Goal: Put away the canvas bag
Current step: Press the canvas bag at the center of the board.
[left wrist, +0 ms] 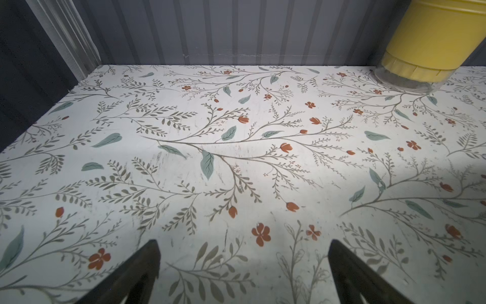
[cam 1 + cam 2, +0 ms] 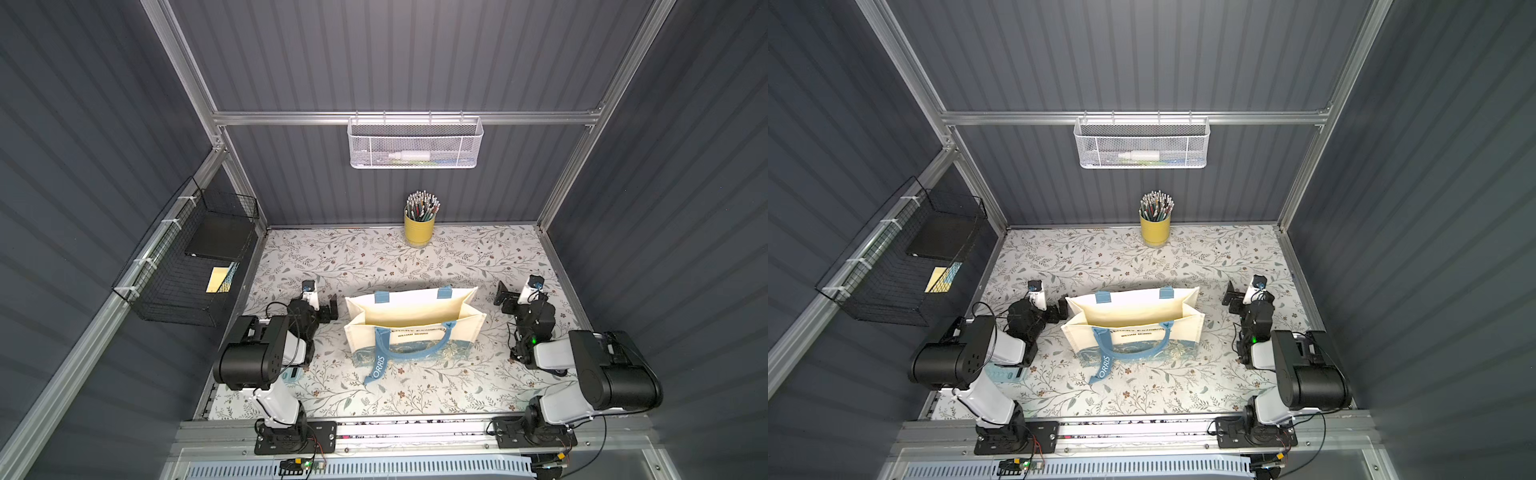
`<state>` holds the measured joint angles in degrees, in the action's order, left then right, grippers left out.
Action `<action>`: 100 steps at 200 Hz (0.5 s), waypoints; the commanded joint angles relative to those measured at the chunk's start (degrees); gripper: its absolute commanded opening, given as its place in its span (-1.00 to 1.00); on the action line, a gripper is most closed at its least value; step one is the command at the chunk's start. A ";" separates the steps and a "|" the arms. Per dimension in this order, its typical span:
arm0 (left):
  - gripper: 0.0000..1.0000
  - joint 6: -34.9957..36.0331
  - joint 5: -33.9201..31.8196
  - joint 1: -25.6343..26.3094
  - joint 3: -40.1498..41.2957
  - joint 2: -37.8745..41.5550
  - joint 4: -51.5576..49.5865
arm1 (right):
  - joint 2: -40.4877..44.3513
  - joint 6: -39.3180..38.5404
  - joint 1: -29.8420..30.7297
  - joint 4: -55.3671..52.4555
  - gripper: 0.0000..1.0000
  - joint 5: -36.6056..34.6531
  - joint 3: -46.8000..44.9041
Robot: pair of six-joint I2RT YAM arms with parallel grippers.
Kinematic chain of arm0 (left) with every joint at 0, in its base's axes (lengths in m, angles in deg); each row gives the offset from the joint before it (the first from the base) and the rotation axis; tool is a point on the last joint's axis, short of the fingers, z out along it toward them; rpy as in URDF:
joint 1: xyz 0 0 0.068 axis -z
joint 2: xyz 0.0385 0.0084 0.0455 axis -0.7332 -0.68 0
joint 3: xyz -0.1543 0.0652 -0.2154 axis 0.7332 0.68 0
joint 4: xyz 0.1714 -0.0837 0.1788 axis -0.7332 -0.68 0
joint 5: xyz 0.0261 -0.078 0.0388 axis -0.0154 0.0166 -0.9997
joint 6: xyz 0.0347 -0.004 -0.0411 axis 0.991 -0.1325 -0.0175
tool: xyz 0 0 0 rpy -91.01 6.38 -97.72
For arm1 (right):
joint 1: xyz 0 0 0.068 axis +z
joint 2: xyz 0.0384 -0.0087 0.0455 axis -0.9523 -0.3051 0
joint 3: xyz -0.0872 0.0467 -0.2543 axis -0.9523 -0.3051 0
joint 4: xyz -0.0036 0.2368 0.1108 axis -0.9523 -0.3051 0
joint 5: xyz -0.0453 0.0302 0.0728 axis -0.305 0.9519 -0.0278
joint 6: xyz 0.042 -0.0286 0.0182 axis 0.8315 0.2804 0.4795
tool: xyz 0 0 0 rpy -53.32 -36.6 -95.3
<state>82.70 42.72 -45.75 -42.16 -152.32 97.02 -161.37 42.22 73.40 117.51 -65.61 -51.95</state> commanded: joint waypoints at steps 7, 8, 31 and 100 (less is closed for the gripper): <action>0.99 -0.37 -0.51 -0.22 -0.55 0.29 -0.91 | 0.14 -0.44 0.09 0.16 0.97 0.23 0.37; 0.99 -0.37 -0.48 -0.25 -0.46 0.27 -0.89 | 0.14 -0.44 0.07 0.16 0.97 0.23 0.38; 1.00 -0.46 -0.35 -0.27 -0.52 0.31 -0.83 | 0.07 -0.44 0.14 0.12 0.98 0.17 0.47; 0.99 -0.37 -0.49 -0.27 -0.47 0.27 -0.77 | 0.12 -0.18 0.07 -0.20 0.97 0.05 0.57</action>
<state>82.70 42.72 -45.75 -42.20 -152.32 96.87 -161.37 42.24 73.40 117.47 -65.61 -51.93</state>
